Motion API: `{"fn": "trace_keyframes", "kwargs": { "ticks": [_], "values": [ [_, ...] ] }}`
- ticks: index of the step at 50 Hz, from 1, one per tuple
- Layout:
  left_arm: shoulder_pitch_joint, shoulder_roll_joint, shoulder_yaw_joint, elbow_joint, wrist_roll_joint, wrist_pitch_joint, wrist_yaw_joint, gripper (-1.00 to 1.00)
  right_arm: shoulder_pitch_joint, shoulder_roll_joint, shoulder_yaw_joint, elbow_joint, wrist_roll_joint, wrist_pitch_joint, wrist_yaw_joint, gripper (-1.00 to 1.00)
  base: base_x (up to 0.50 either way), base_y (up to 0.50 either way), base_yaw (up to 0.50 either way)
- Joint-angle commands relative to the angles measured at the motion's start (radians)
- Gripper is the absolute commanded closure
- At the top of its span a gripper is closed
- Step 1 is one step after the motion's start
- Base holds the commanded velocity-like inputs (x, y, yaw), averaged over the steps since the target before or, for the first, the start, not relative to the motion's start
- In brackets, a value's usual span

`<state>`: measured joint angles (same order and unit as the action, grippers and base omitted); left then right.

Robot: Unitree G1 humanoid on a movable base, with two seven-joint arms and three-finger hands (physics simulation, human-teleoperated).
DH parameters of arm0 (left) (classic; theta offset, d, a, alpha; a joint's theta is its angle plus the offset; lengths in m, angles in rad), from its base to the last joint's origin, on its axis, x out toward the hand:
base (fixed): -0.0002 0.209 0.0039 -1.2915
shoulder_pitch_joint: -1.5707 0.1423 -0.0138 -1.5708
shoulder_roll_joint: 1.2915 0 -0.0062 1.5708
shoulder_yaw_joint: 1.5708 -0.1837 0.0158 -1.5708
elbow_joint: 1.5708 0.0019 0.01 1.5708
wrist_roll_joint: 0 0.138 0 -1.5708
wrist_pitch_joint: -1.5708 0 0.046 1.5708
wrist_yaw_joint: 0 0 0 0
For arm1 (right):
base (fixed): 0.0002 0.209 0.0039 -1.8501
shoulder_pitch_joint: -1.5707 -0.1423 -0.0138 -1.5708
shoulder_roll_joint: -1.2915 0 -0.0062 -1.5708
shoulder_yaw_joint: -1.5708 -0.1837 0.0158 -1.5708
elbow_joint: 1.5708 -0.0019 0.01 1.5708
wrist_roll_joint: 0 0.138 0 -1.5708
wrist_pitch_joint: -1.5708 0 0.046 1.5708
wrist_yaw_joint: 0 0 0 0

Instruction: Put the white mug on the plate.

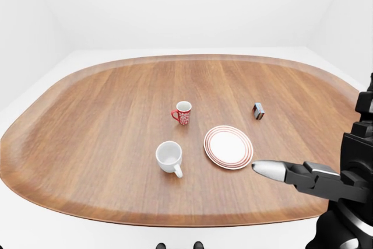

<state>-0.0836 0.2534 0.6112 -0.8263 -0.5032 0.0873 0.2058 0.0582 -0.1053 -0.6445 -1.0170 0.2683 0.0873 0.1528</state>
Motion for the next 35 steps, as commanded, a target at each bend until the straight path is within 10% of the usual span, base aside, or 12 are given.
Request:
{"fn": "trace_keyframes", "kwargs": {
  "ticks": [1,27,35],
  "values": [
    [0.004,-0.005,-0.002,-0.002,0.005,0.000,-0.002,-1.00,0.007,0.006,0.011,0.010,-0.015,0.000,0.008,-1.00,0.00,0.00,0.00],
    [0.009,-0.006,0.005,0.002,0.002,0.000,-0.006,-1.00,-0.032,-0.028,0.098,-0.004,-0.091,0.000,0.013,-1.00,0.21,0.00,0.00],
    [0.006,-0.005,0.003,0.006,0.005,0.000,-0.007,-1.00,-0.276,-0.273,0.518,0.063,-0.520,0.000,0.176,-1.00,0.00,0.00,0.00]
  ]
}}
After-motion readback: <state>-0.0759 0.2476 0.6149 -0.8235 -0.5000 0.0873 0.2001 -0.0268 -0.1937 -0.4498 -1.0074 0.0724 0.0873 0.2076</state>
